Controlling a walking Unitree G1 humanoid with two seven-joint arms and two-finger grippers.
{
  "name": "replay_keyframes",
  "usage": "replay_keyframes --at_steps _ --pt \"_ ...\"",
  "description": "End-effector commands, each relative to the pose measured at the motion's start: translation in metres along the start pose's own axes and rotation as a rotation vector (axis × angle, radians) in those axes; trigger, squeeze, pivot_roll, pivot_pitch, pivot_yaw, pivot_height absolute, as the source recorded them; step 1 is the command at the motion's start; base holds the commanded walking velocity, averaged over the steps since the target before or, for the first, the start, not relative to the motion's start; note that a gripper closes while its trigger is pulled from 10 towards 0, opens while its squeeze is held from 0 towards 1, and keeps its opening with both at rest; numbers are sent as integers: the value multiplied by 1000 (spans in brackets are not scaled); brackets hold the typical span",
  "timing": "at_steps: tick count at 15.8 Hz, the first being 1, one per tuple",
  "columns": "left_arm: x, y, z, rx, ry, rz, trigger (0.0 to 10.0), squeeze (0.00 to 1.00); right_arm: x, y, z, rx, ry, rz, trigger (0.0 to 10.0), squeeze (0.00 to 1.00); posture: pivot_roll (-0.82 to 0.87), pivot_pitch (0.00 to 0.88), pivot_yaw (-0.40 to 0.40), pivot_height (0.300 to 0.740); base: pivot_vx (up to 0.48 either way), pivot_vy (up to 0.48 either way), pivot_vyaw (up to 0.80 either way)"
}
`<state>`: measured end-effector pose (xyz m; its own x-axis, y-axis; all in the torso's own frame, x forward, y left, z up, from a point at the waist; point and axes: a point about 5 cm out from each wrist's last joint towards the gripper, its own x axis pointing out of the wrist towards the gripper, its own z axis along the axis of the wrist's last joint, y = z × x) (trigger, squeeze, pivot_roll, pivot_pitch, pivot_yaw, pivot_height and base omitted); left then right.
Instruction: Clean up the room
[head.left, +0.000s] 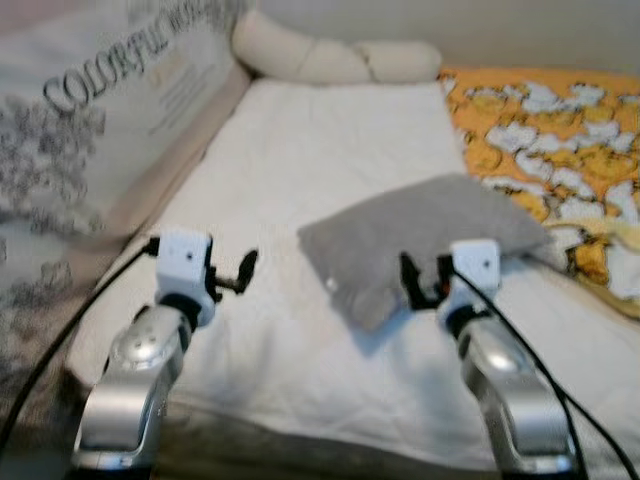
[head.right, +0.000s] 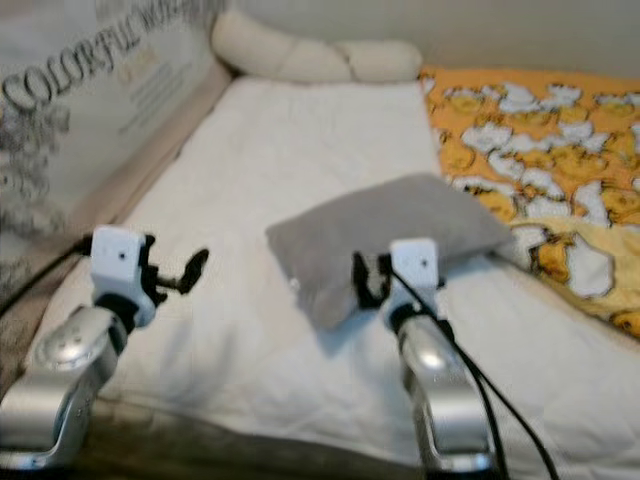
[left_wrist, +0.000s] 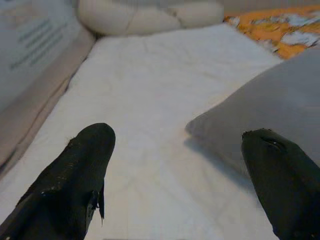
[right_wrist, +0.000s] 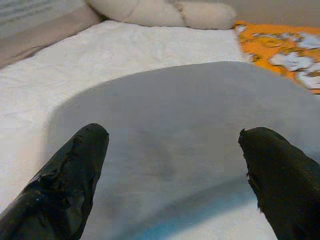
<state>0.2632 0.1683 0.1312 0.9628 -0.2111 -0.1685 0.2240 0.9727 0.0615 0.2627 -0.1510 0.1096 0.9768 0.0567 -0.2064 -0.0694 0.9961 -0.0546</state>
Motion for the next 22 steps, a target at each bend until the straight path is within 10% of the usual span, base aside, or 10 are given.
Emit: replay_keyframes --at_steps 1,16,22 --pt "0 -4 3 7 -10 -18 10000 0 0 -4 2 8 -2 -12 10000 0 16 0 20 740 337 0 0" --pt "1 -8 2 21 -7 -58 10000 0 -2 -7 -1 36 12 -39 10000 0 5 0 40 740 158 0 -105" --pt "7 -10 3 -21 2 -76 10000 0 4 -28 -3 249 77 -97 10000 0 -5 0 50 740 0 0 0"
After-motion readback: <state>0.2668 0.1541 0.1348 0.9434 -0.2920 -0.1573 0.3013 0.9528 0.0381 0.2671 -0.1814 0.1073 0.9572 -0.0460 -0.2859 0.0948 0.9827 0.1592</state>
